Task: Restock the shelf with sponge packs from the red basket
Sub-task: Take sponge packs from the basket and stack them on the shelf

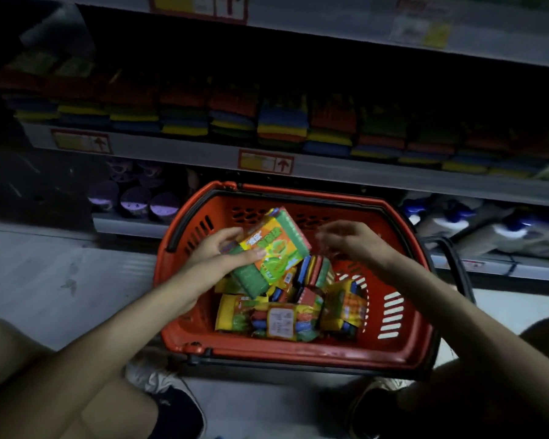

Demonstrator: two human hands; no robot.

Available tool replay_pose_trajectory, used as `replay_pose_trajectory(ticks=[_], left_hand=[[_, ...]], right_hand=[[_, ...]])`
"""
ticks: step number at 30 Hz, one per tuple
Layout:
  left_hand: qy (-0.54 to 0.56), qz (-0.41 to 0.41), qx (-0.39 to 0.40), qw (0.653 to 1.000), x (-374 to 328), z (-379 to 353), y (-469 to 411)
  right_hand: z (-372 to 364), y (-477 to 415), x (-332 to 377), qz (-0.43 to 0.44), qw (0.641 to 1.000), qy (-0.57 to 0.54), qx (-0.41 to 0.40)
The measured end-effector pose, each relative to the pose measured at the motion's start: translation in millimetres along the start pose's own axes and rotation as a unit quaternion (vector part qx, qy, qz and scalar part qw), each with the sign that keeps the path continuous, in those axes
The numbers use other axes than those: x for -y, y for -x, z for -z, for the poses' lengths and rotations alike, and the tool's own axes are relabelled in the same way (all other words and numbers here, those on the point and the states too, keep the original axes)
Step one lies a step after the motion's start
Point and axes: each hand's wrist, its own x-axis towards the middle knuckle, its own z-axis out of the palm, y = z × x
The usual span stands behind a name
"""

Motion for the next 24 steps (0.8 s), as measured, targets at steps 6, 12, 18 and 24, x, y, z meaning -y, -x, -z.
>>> replay_pose_trajectory(ticks=[6, 12, 18, 24], left_hand=[[0.072, 0.035, 0.000, 0.997, 7, -7, -8], [0.092, 0.069, 0.028, 0.993, 2, -12, -4], [0.093, 0.079, 0.007, 0.993, -2, -13, 2], [0.094, 0.057, 0.004, 0.994, -7, -11, 12]], right_hand=[[-4, -21, -81, -0.060, 0.875, 0.458, 0.144], [-21, -29, -124, 0.010, 0.706, 0.687, 0.171], [-23, -34, -122, 0.036, 0.666, 0.725, 0.173], [-3, -41, -111, 0.001, 0.755, 0.642, 0.136]])
